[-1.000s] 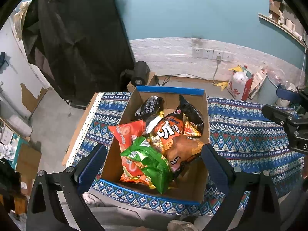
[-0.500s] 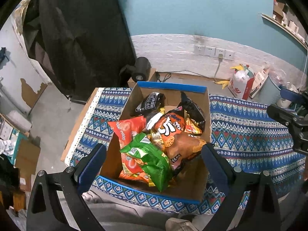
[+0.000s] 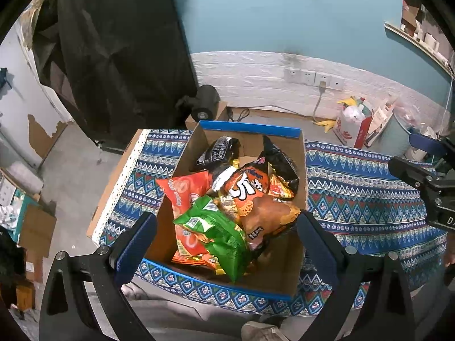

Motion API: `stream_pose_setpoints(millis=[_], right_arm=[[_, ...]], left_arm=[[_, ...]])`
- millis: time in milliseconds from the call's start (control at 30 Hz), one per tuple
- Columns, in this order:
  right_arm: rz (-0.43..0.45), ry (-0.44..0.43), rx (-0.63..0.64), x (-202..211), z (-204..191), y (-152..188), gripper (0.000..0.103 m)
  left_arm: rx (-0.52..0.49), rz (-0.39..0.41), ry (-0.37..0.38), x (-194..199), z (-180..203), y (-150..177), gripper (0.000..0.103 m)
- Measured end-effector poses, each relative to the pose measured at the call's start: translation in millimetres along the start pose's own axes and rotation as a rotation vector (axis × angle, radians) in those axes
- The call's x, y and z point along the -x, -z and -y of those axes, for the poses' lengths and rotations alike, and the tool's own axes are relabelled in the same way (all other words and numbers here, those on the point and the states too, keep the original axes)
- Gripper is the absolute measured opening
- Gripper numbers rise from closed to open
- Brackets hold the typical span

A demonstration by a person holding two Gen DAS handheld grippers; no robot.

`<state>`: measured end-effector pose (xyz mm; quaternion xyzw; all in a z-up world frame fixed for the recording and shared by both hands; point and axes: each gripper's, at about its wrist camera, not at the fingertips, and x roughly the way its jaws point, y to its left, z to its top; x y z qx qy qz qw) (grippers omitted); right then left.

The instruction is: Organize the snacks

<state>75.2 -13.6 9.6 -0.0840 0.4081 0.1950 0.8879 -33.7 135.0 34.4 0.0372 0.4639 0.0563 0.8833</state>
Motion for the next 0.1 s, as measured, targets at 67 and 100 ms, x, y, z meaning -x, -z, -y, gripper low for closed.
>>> stream_pose_setpoints(millis=[67, 100], right_arm=[[0.001, 0.0, -0.001, 0.2, -0.3, 0.2, 0.083], [0.001, 0.0, 0.0, 0.2, -0.4, 0.3, 0.083]], left_arm=[[0.0, 0.0, 0.002, 0.4, 0.4, 0.1, 0.1], [0.0, 0.001, 0.002, 0.6, 0.3, 0.2, 0.1]])
